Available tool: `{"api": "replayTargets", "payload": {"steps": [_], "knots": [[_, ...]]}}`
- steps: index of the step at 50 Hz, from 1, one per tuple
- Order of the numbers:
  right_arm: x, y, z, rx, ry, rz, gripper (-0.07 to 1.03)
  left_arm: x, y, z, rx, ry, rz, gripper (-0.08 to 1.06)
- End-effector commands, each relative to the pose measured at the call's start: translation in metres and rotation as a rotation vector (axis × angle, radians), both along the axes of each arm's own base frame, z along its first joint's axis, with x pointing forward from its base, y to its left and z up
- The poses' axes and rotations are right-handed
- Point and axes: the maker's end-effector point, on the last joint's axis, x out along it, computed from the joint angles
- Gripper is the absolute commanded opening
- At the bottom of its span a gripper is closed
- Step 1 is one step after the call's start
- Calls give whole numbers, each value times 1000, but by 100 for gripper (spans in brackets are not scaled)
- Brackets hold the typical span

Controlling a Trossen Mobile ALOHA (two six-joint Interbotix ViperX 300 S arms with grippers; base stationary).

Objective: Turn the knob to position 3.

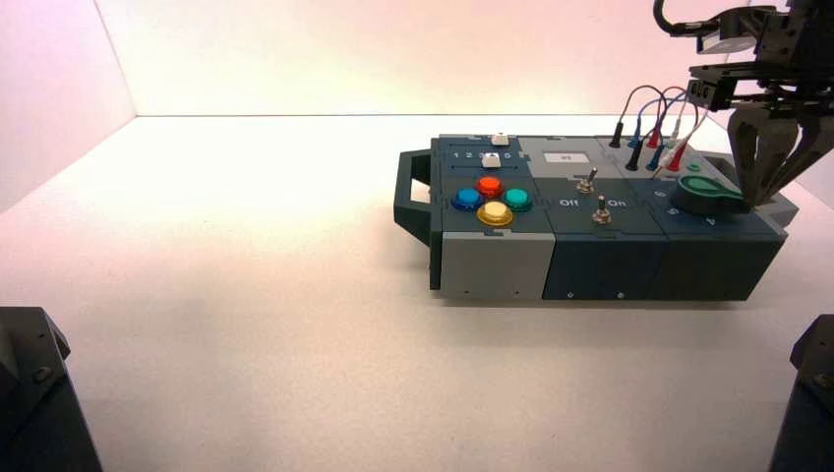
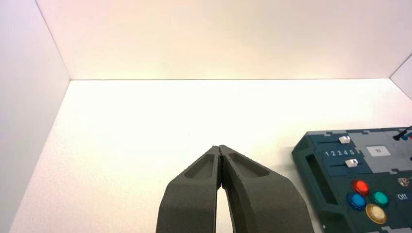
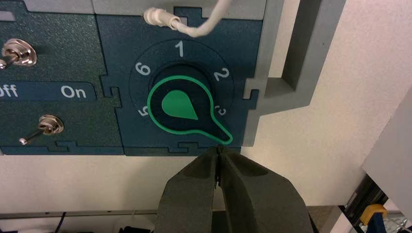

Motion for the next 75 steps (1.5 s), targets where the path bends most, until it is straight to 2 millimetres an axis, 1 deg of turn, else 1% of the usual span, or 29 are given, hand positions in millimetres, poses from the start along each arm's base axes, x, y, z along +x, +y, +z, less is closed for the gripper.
{"api": "replayTargets", "payload": {"steps": [1,17,27,38,52,59,68,75], "knots": [[6,2,4,4,-26,3,-2,2,-1,7,2,-20,-6,-3],[9,2,-5,2,-15,6,-2,2,-1,6,2,-19,-6,-3],[9,2,-6,2,-8,6,-2,2,-1,6,3,-19,-7,-3],[4,1,0,2,-8,4,-2,2,-1,7,2,-23,-6,-3],[1,1,21,2,-48,0,-2,2,-1,6,2,-22,-6,-3],[4,1,26,1,-80,4,-2,2,-1,5,2,-19,-6,-3],[8,1,21,0,-91,6,-2,2,-1,5,2,-19,-6,-3],[19,0,26,-3,-155,19,-2,2,-1,6,2,-22,-5,-3]]}}
